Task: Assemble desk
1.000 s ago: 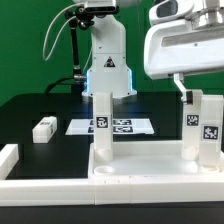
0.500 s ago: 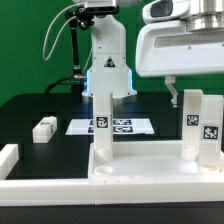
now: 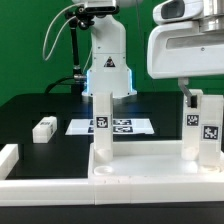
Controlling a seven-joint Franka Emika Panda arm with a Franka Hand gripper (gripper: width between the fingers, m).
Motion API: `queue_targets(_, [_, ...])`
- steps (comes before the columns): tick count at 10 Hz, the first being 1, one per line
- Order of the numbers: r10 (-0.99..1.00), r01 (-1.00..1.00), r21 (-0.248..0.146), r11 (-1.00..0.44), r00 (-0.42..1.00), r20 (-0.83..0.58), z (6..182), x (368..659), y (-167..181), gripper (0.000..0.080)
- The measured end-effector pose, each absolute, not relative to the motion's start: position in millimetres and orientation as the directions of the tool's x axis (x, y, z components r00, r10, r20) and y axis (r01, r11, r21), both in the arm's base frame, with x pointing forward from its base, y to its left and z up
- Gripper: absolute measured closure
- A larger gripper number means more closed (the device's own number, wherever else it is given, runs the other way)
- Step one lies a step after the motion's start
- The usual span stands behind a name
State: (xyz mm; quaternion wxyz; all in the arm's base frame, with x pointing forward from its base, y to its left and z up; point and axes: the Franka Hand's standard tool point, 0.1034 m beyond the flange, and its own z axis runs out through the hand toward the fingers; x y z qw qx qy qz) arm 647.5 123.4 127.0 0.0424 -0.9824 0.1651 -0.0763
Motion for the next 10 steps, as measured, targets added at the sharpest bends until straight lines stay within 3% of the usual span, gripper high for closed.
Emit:
queue_targets(3, [-0.33, -0.317, -0.108, -0.942, 0.934, 0.138, 124.2, 646.1, 123.6, 0.0177])
queue_targets(5, [-0.329, -0.316, -0.105, -0.943, 0.934, 0.139, 123.9, 646.0, 122.1, 0.049])
queue_targets(10, [-0.364, -0.351, -0.108, -0.93, 0.921, 0.138, 124.0, 647.1, 115.7, 0.049])
